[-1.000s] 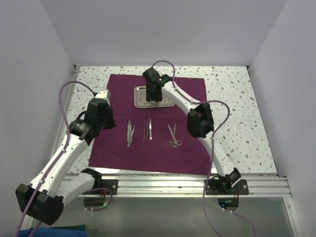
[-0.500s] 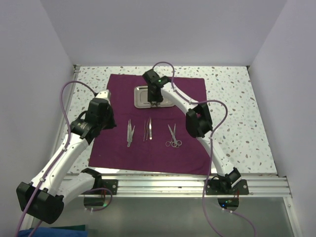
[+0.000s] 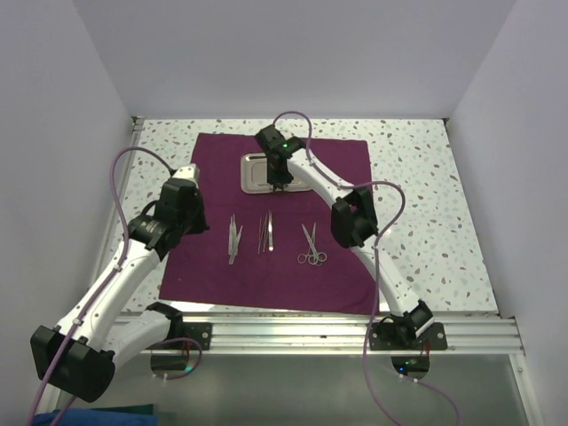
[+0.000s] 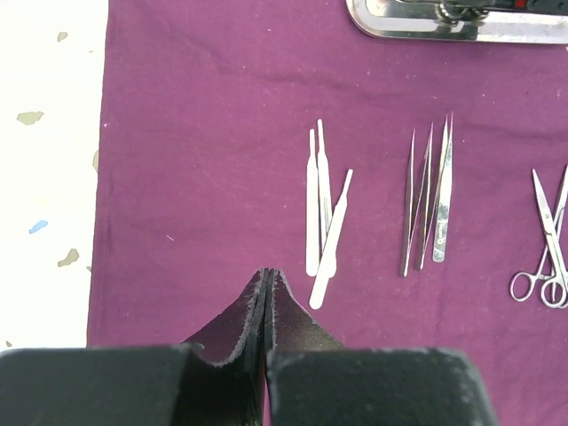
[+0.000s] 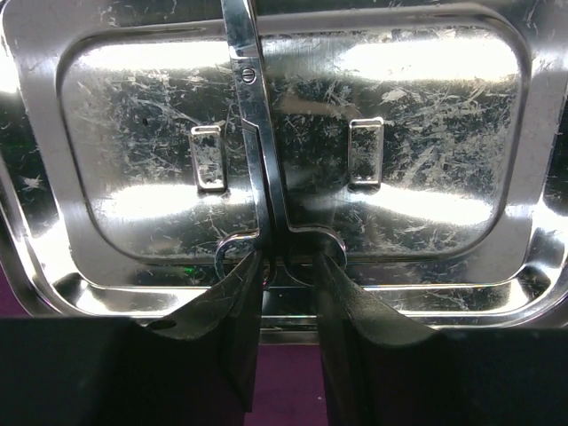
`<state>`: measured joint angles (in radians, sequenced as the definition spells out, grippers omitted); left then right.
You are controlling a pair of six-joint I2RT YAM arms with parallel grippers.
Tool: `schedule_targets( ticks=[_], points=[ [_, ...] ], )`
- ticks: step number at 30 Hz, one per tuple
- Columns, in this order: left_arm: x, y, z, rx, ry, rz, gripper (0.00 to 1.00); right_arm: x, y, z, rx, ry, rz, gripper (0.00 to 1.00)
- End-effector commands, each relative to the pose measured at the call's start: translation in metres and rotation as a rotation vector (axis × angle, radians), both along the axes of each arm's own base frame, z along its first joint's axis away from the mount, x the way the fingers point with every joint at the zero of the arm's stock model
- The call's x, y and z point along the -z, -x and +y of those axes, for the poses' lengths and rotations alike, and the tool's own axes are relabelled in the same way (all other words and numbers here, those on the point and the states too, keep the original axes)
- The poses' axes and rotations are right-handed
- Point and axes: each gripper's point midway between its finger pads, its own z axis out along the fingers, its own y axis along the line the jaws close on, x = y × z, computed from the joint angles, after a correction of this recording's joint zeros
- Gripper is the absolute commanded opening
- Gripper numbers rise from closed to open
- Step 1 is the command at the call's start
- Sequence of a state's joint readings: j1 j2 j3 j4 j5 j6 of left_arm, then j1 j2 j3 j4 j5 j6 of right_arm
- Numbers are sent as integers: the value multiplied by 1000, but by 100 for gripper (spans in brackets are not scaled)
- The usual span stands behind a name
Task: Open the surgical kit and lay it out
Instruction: Pick up the medical item from the container.
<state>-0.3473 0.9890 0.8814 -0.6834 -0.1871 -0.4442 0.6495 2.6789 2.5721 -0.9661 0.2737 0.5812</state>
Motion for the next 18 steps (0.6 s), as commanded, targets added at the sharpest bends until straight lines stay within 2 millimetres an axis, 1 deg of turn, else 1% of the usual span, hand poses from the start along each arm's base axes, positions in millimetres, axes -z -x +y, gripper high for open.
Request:
schedule_targets(
  ticks=[1, 3, 4, 5, 6, 7, 8, 9, 10, 11, 12, 14, 15, 16, 18],
  points=[
    [-1, -3, 3, -7, -9, -12, 0, 26, 16, -16, -5, 113, 70, 30],
    [-1, -4, 3, -3, -13, -14, 0, 31, 27, -21, -16, 146, 103, 22],
    [-1, -4, 3, -2, -13, -16, 0, 34, 37, -28, -24, 192, 136, 21],
    [-2, -5, 3, -1, -13, -20, 0, 37, 43, -35, -29, 220, 162, 20],
    [-3, -6, 3, -3, -14, -22, 0, 40, 54, -43, -36, 260, 202, 19],
    [-3, -6, 3, -3, -14, -24, 0, 42, 60, -47, -45, 287, 219, 19],
    [-4, -6, 2, -3, -11, -25, 0, 51, 71, -55, -52, 324, 259, 18],
    [-3, -6, 2, -3, -11, -26, 0, 48, 75, -59, -53, 332, 269, 18],
    [-2, -6, 2, -1, -9, -21, 0, 50, 80, -62, -50, 339, 285, 18],
    [-2, -6, 1, -1, -7, -23, 0, 60, 92, -71, -50, 361, 329, 18],
    [-2, -7, 1, 0, -6, -25, 0, 54, 94, -70, -47, 348, 324, 18],
    [-2, -7, 1, 2, -6, -23, 0, 60, 99, -71, -43, 340, 336, 20],
    [-2, -7, 1, 0, -6, -25, 0, 61, 100, -69, -45, 333, 342, 24],
    [-2, -7, 0, 4, -6, -24, 0, 67, 102, -70, -43, 336, 357, 27],
    [-4, -7, 0, 3, -4, -27, 0, 69, 101, -65, -47, 322, 366, 32]
  ],
)
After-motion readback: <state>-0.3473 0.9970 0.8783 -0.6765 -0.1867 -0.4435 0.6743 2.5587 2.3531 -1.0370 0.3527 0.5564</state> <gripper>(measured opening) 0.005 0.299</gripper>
